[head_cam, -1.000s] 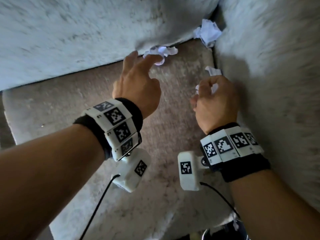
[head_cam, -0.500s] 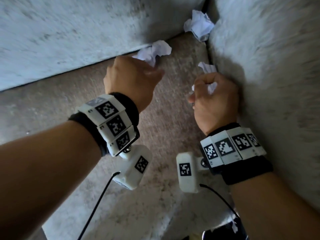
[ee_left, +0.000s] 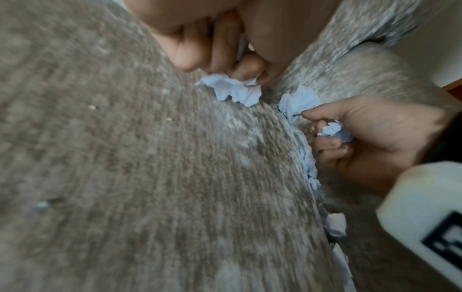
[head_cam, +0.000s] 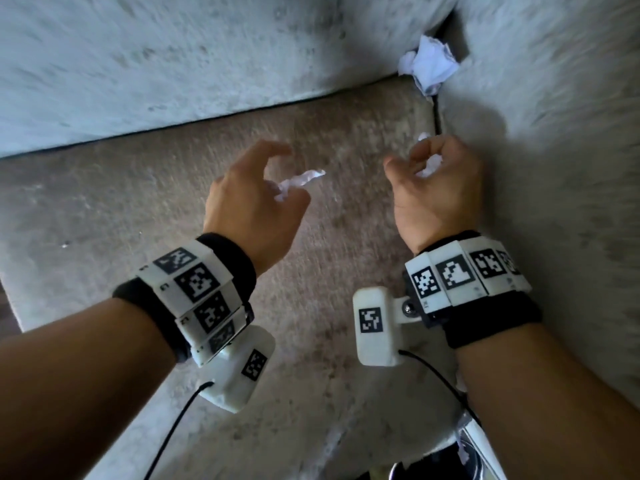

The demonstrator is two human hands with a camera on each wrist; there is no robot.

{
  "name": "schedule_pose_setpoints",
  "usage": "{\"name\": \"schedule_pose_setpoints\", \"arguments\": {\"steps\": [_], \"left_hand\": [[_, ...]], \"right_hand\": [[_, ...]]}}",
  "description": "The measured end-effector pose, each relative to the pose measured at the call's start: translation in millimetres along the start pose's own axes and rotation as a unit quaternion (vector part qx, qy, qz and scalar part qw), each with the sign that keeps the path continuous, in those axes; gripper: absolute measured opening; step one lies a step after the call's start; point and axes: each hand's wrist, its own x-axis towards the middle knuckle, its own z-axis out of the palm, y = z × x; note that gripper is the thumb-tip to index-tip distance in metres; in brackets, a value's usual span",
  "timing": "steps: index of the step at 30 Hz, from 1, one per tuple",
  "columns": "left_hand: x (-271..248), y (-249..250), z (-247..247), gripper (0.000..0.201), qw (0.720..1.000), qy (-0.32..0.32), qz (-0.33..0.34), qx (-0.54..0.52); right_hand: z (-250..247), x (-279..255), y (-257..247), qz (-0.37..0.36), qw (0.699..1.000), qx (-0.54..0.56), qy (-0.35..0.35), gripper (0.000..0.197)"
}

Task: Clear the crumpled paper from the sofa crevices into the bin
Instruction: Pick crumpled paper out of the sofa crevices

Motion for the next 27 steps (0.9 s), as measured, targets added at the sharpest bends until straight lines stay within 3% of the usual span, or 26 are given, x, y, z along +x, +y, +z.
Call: {"name": "schedule_pose_setpoints", "arguments": {"steps": [4, 12, 16, 19, 25, 27], "left_hand": [[-4, -4, -10, 0.025, 0.999, 0.014, 0.003, 0.03], [-9, 1, -10, 0.029, 0.996, 0.023, -0.038, -0.072], [-13, 0, -18, 0.035, 0.996, 0.011, -0.037, -0.085], [-14, 1, -26, 0.046, 0.994, 0.01, -0.039, -0.097], [-12, -10, -34, 0.051, 0.993, -0.007, -0.055, -0.103], [-13, -15, -34, 0.048, 0.992, -0.018, -0.059, -0.11]], "right_hand": [[2, 7, -13, -0.029, 0.999, -0.003, 0.027, 0.034], [11, 34, -23, -0.078, 0.994, 0.043, 0.07, 0.076], [17, 45, -22, -0.09, 0.992, 0.031, 0.078, 0.081], [17, 54, -23, -0.081, 0.994, 0.013, 0.079, 0.072], [21, 69, -28, -0.083, 0.992, -0.059, 0.07, 0.014], [23, 72, -27, -0.079, 0.991, -0.08, 0.073, 0.016]]}}
